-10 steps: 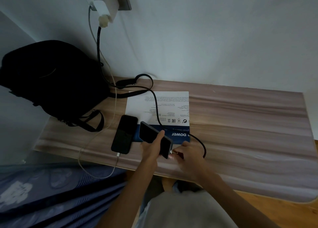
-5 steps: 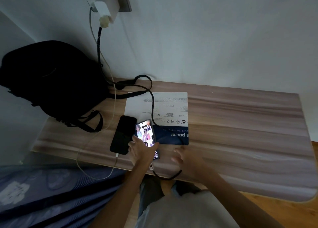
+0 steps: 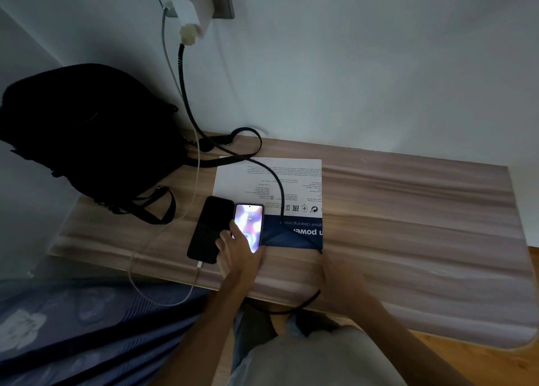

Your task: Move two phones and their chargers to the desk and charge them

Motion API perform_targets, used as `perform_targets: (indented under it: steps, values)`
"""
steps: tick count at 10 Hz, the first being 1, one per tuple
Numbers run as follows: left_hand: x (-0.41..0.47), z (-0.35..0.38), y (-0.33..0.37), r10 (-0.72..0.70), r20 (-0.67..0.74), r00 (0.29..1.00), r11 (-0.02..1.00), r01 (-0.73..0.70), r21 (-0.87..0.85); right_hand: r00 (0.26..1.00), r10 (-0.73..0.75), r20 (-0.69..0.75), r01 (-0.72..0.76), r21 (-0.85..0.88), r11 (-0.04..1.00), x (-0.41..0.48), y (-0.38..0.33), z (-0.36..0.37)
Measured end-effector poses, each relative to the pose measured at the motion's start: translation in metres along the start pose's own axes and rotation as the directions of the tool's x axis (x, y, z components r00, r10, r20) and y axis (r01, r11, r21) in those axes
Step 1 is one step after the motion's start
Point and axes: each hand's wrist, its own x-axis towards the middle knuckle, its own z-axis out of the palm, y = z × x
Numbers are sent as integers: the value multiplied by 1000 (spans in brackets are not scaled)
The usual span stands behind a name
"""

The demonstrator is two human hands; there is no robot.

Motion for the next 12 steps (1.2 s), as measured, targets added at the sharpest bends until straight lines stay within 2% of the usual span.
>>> perform_targets:
  steps: [1,3,5,6,7,9,10,11,12]
  values:
    - [-1,5,-5,39,3,999,999,-39,-20,1000,-20,-8,20,48,999,2,-3,0]
    - [-7,7,-14,81,-5,997,991,-81,-106,992,-110,-58,122,268,956,4,-20,-11]
    - [-16,3,-22,62,-48,997,932,-75,-356,964,-243,-106,264,449,854,-1,-32,-22]
    - [-22,-1,-27,35,-90,995,892,-72,-447,952,-270,-142,305,471,828,-1,-36,-21]
    - [-29,-9,-28,-7,-125,992,861,-57,-506,960,-231,-156,279,557,783,-2,-41,-23]
    - [-49,-35,-26,-82,-143,986,730,-38,-683,962,-129,-240,263,690,675,-20,-51,-45]
    - [-61,-51,-27,-47,-163,986,712,-81,-698,957,-65,-283,266,765,586,-39,-60,-59]
    - [-77,-69,-34,-10,-182,983,639,-134,-758,933,-26,-358,318,790,524,-63,-73,-71]
    - [-90,-87,-42,9,-216,976,522,-188,-832,897,25,-442,389,814,432,-88,-91,-79]
